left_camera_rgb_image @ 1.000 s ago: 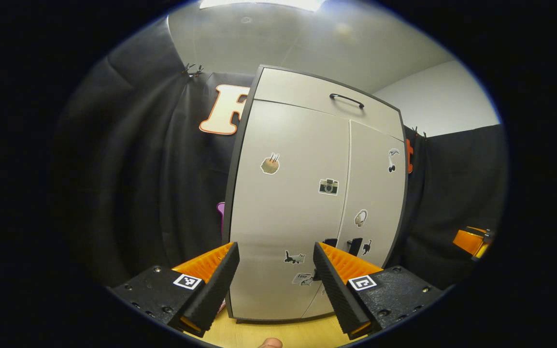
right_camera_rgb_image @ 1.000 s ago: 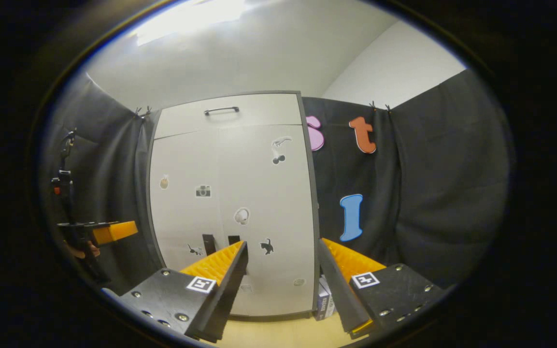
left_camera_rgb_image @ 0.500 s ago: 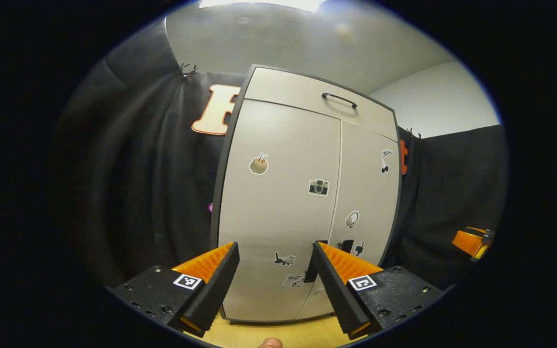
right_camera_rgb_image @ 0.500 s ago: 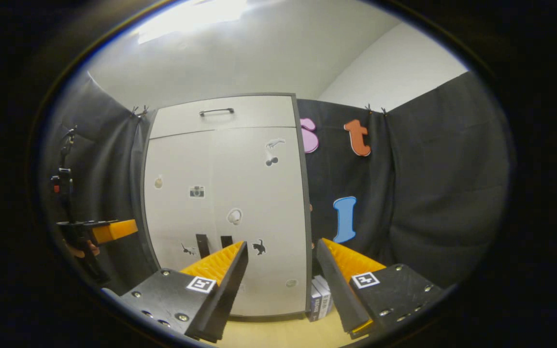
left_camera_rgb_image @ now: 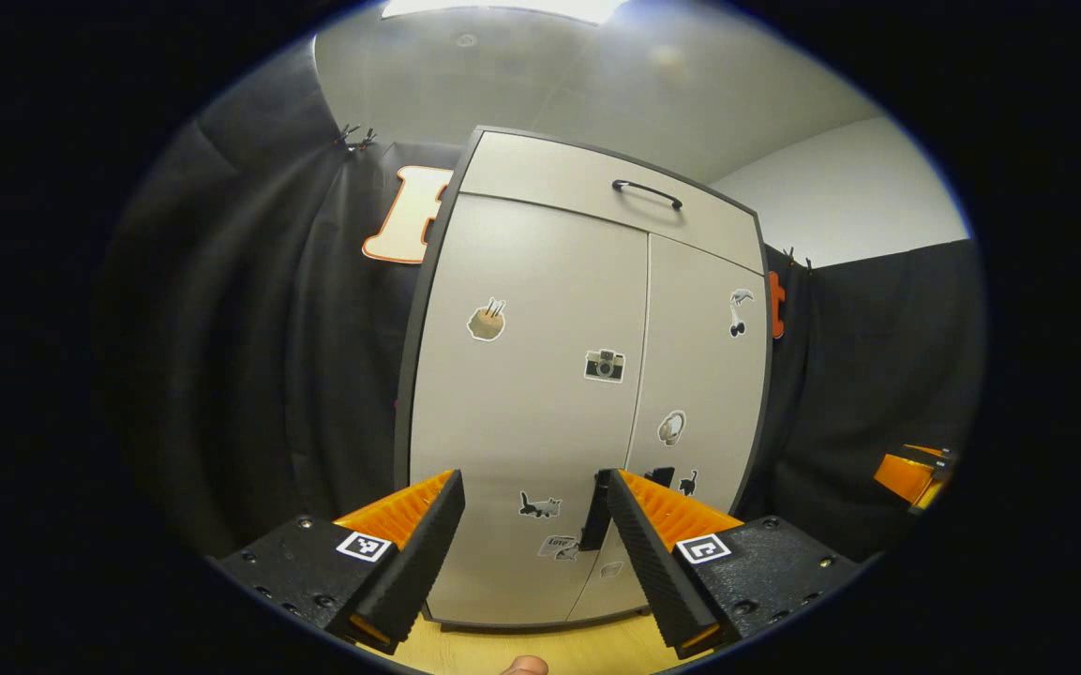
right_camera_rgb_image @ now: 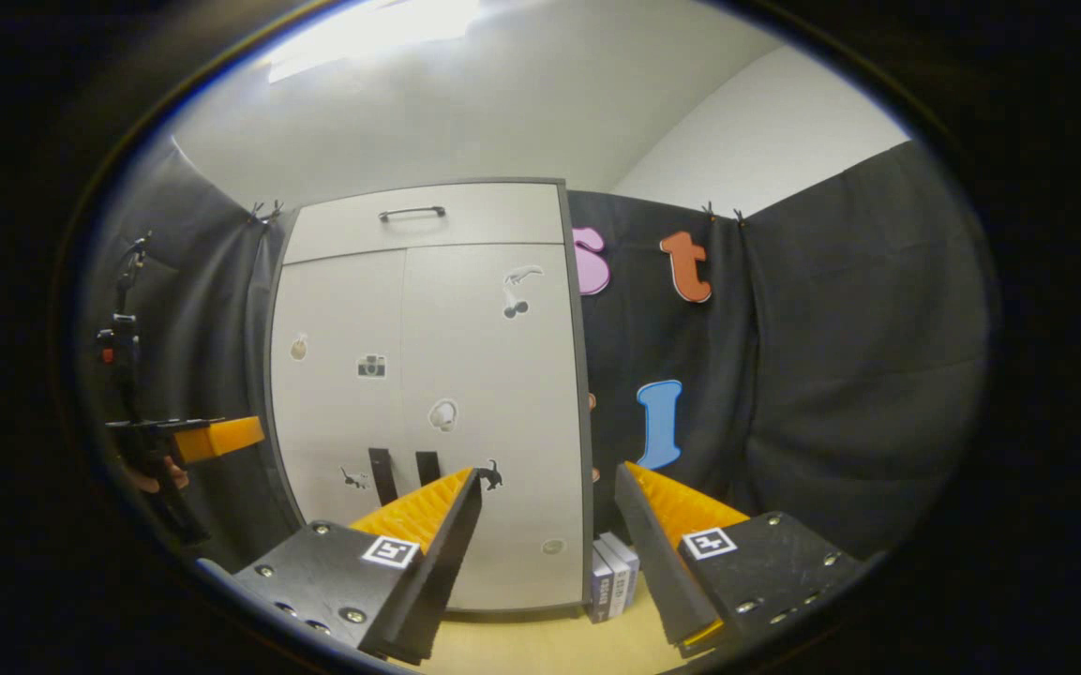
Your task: Grab one shoe with the right hand and put it into the shoe cabinet, grab the other shoe with the left hand and put it into the shoe cabinet; then close the right door with the right hand and the left door with the left hand.
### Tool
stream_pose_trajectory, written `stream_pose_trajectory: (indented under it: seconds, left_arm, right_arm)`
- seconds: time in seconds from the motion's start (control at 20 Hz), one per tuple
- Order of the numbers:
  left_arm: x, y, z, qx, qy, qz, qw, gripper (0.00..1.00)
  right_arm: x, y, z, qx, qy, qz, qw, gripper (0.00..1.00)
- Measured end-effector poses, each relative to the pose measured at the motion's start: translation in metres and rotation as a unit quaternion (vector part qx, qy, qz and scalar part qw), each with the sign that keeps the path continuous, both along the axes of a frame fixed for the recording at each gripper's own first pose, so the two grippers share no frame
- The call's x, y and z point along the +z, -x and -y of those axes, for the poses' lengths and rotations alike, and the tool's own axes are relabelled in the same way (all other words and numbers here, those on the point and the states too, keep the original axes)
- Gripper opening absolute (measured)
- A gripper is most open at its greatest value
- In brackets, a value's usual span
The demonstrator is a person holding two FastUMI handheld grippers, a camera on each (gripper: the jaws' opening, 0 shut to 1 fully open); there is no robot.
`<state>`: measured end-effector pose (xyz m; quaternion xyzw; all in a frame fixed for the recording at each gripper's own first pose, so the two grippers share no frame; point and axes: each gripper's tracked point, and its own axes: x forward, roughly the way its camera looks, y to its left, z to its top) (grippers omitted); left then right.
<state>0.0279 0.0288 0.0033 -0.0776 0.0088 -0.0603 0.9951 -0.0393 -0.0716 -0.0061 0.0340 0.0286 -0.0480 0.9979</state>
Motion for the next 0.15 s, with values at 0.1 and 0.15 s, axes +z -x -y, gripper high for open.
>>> stream_pose_trajectory:
  seconds: [0.1, 0.15]
  left_arm:
    - [0.0016, -0.0022, 0.0024, -0.001, -0.003, 0.0, 1.0, 0.95]
    - [0.0019, -0.0039, 0.0037, -0.003, -0.004, 0.0, 1.0, 0.94]
  right_arm:
    - [-0.0006, -0.002, 0.002, 0.0, 0.0, 0.0, 1.0, 0.87]
    - [-0.0003, -0.0024, 0.0027, -0.001, 0.0, 0.0, 1.0, 0.87]
